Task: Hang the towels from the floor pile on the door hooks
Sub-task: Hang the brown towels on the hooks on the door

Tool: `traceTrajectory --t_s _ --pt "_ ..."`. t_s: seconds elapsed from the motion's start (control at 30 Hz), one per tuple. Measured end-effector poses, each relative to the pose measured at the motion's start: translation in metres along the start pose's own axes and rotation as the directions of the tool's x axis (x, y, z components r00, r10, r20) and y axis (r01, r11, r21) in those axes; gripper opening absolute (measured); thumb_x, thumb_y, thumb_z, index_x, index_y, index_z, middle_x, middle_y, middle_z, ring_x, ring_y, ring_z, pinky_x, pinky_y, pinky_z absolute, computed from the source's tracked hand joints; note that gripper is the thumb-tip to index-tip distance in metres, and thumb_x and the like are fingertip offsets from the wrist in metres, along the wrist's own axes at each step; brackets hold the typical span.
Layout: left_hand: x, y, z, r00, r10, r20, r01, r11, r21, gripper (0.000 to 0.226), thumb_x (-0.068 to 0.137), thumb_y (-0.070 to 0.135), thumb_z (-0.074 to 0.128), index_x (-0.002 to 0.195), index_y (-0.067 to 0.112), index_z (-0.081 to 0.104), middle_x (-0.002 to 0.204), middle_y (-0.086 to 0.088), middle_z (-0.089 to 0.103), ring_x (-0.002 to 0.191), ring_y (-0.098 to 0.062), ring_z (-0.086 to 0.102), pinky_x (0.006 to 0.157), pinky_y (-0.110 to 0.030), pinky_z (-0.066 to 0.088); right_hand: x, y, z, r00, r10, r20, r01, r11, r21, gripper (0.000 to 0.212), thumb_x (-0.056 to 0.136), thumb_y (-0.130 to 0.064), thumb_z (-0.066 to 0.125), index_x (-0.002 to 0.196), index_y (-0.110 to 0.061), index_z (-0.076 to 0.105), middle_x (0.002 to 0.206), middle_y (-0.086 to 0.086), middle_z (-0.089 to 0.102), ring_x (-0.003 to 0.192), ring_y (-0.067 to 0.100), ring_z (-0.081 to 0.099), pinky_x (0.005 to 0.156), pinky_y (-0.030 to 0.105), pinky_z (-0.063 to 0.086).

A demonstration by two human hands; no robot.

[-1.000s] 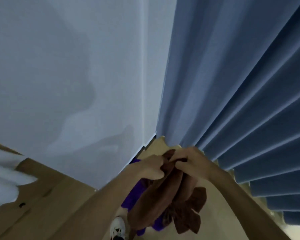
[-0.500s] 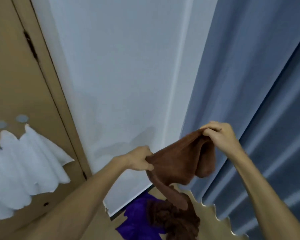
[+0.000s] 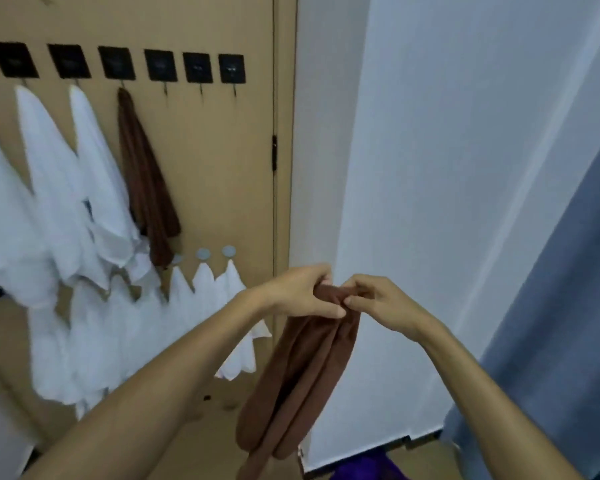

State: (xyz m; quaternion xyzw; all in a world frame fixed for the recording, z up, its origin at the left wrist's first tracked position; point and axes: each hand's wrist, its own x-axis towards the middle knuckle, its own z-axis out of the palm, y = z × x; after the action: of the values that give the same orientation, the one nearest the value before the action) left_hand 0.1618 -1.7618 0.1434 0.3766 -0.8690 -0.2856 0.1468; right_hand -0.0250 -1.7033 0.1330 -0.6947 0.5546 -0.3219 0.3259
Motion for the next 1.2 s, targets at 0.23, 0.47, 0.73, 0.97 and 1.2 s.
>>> traceTrajectory --t_s 0.23,0.47,0.73,0.97,1.2 --pt "-0.088 -0.072 -0.097 0.962 -0.233 0.143 0.254 0.955 -0.151 0.03 0.093 0.019 0.045 0.067 0.016 0.061 0.076 0.004 0.058 0.074 -0.01 0.052 0.072 -0.023 0.044 0.067 -0.088 0.088 0.973 -0.215 0.087 0.212 0.976 0.043 0.015 0.087 0.002 0.056 0.089 -0.011 0.062 0.086 0.013 0.061 0.079 0.017 0.054 0.074 0.03 0.045" --pt "-0.141 -0.133 -0.144 0.972 -0.211 0.1 0.214 0.977 -0.016 0.027 0.091 0.014 0.054 0.067 0.023 0.057 0.072 0.003 0.048 0.066 -0.012 0.043 0.06 -0.027 0.04 0.11 -0.125 0.148 0.97 -0.229 0.084 0.231 0.973 -0.021 0.025 0.081 0.009 0.055 0.08 -0.016 0.06 0.066 -0.023 0.058 0.063 -0.002 0.048 0.061 0.01 0.039" --pt "-0.14 -0.149 -0.17 0.947 -0.04 -0.318 0.041 0.999 -0.004 0.009 0.088 0.025 0.062 0.08 0.026 0.066 0.064 0.012 0.059 0.063 -0.003 0.053 0.068 -0.022 0.043 0.14 -0.162 0.195 0.967 -0.215 0.137 0.216 0.976 0.012 0.026 0.082 -0.004 0.058 0.106 -0.014 0.061 0.094 0.002 0.063 0.085 0.013 0.056 0.077 0.029 0.045" --pt "-0.149 -0.179 -0.196 0.969 -0.121 -0.216 0.11 0.992 -0.062 0.021 0.095 0.025 0.053 0.076 0.023 0.059 0.069 0.011 0.054 0.063 0.001 0.05 0.067 -0.017 0.039 0.171 -0.169 0.194 0.973 -0.211 -0.09 0.227 0.946 0.231 0.021 0.088 0.005 0.052 0.082 -0.01 0.066 0.076 0.002 0.063 0.073 0.014 0.056 0.069 0.025 0.045" --pt "-0.114 -0.186 -0.212 0.942 -0.173 -0.287 0.114 0.971 -0.21 0.023 0.096 0.018 0.05 0.084 0.009 0.067 0.081 -0.001 0.061 0.078 -0.011 0.056 0.075 -0.028 0.044 0.214 -0.163 0.195 0.954 -0.272 0.127 0.24 0.944 0.225 0.016 0.09 -0.008 0.059 0.104 -0.004 0.066 0.093 0.004 0.068 0.082 0.009 0.064 0.073 0.014 0.052"
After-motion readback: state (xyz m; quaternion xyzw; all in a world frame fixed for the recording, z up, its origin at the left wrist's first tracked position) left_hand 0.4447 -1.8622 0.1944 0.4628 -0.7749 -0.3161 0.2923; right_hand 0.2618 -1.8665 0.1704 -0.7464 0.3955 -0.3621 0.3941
